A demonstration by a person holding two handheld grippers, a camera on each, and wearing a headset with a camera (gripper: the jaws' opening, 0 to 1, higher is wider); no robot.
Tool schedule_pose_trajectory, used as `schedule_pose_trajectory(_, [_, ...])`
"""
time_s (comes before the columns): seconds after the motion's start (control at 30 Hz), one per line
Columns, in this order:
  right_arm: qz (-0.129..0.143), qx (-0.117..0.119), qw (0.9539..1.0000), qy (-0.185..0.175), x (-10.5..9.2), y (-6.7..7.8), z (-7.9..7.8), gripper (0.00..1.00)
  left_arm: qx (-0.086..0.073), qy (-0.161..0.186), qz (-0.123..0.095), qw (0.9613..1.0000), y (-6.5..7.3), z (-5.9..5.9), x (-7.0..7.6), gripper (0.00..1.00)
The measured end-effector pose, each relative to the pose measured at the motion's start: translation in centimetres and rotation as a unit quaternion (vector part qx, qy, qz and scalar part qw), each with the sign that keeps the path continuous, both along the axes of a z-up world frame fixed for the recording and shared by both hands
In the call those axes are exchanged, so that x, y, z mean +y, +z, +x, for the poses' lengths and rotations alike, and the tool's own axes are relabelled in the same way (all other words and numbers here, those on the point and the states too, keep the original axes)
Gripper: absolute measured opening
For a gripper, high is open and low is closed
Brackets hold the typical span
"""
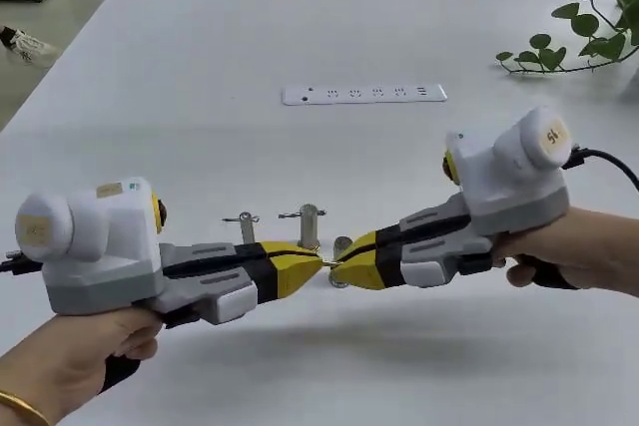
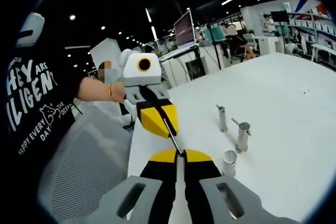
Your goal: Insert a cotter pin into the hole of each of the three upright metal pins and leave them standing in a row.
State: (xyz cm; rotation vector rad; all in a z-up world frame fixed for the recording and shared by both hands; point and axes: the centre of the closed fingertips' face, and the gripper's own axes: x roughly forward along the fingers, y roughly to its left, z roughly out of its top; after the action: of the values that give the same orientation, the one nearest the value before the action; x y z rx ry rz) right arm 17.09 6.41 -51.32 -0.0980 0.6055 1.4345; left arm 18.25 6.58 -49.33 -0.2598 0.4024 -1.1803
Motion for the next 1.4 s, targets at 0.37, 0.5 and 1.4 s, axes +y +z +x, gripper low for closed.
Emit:
schedule_pose_trajectory(0.37, [-0.060, -0.070, 0.9944, 0.051, -0.4, -1.0, -0.4, 0.00, -0.008, -0.006, 0.030, 0.9995, -0.9, -0.2, 0.0, 0.02])
schedule_pose_trajectory(0.5, [-0.073, -0.086, 0.9919, 0.058, -0.7, -1.3, -0.1, 0.00, -0.016, -0.003, 0.044, 0.9989, -1.3, 0.0, 0.1, 0.04])
schedule_pose_trajectory(1.4, [-0.161, -0.138, 0.9753, 0.063, -5.4, -2.9, 2.0, 0.00, -0.094, 0.074, 0.162, 0.9795, -4.6, 2.2, 0.1, 0.29])
